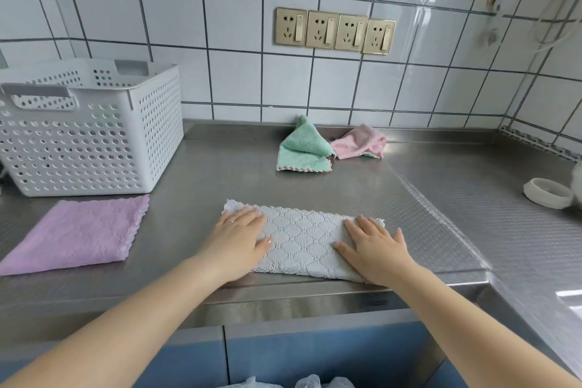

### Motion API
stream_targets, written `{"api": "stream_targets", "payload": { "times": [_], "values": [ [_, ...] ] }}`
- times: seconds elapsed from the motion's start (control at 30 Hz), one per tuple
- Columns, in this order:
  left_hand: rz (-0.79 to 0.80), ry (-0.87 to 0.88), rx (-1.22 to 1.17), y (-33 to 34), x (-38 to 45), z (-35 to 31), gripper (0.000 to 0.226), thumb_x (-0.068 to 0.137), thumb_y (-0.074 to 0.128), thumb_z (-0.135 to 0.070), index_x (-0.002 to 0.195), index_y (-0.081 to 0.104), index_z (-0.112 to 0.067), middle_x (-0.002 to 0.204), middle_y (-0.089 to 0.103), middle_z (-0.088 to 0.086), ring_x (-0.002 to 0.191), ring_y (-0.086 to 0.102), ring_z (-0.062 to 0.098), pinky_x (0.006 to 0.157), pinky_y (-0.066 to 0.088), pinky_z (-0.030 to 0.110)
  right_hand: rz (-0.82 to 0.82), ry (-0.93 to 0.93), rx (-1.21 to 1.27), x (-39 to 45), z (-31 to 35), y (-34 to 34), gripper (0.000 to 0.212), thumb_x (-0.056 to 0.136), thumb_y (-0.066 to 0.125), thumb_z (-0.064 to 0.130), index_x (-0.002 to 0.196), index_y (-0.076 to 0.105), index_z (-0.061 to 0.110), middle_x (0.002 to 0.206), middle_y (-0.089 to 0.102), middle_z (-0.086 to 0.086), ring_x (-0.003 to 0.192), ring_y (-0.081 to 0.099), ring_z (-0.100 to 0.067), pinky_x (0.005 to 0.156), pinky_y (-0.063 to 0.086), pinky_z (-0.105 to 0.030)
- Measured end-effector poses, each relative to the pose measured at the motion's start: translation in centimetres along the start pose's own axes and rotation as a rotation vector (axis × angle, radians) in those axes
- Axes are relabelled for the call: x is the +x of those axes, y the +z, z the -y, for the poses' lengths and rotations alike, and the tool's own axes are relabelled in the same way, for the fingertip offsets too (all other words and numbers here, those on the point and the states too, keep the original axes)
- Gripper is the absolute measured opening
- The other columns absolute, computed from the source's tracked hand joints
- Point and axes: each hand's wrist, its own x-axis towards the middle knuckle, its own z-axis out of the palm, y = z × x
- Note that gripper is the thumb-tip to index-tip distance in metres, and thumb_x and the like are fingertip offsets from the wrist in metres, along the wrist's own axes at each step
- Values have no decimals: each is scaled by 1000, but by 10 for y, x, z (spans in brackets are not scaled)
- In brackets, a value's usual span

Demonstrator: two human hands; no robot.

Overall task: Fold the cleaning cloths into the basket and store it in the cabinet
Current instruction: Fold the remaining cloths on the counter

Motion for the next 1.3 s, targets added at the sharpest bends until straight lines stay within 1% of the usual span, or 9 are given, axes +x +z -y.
{"api": "stream_targets", "payload": {
  "times": [0.13, 0.27, 0.4, 0.5, 0.8, 1.0, 1.13, 1.2, 1.3],
  "values": [
    [-278, 345, -68, -11, -18, -31, 37, 82, 44, -37, 106, 71, -26, 112, 67, -8, 105, 61, 15, 98, 42, 26, -111, -167, 87, 12, 11, -12, 44, 98, 37, 35, 142, 36, 33, 152, 29, 7, 142, 23, -16, 114, 10, -54],
    [-251, 470, -44, -6, -25, -53, 26, 76, 48, -40, 77, 73, -31, 79, 64, -16, 73, 62, 10, 68, 52, 22, -88, -340, 151, 23, 35, -16, 42, 98, 35, 15, 132, 50, 33, 145, 40, 12, 133, 38, -13, 113, 15, -45],
    [-262, 445, 51, -3, -22, -53, 32, 76, 41, -40, 65, 70, -30, 65, 57, -13, 61, 59, 10, 56, 47, 19, -28, -408, 98, 35, 43, -16, 46, 94, 35, 7, 126, 54, 34, 138, 47, 11, 125, 46, -15, 107, 21, -41],
    [-242, 438, 59, -7, -25, -47, 15, 69, 55, -34, 62, 66, -29, 62, 54, -11, 59, 58, 11, 53, 47, 20, -40, -415, 38, 39, 38, -15, 49, 92, 35, 6, 127, 52, 37, 135, 48, 10, 121, 48, -16, 106, 25, -41],
    [-206, 352, 58, -20, -39, 14, 6, 68, 57, -32, 72, 62, -31, 76, 62, -16, 66, 63, 9, 66, 53, 24, -175, -549, 15, 17, 18, -12, 38, 95, 43, 15, 125, 59, 32, 116, 56, 2, 104, 55, -22, 91, 35, -29],
    [-139, 279, 51, -23, -33, 35, 8, 77, 66, -25, 81, 63, -31, 87, 63, -14, 80, 64, 15, 72, 47, 30, -376, -738, 33, -4, 16, -4, 27, 76, 58, 11, 91, 75, 25, 80, 63, 5, 70, 60, -20, 63, 51, -32],
    [-72, 360, -20, -26, -42, 39, 40, 81, 38, -37, 110, 65, -30, 121, 61, -13, 110, 56, 6, 103, 40, 34, -305, -804, -10, -14, -5, 0, 44, 83, 44, 23, 124, 59, 28, 124, 60, 3, 113, 57, -19, 96, 44, -36],
    [52, 407, -56, -26, -53, 41, 61, 81, 30, -43, 139, 45, -30, 148, 33, -17, 135, 28, -6, 117, 12, 27, -209, -806, 9, -22, -17, 2, 56, 83, 42, 27, 139, 43, 31, 144, 45, 1, 134, 39, -17, 111, 31, -41],
    [166, 472, 17, -24, -64, 39, 70, 81, 24, -47, 149, 12, -34, 154, -1, -20, 142, -6, -7, 118, -8, 25, -145, -820, -73, -31, -19, 8, 72, 81, 45, 37, 149, 22, 34, 156, 24, 5, 145, 17, -12, 117, 15, -41]
  ]
}}
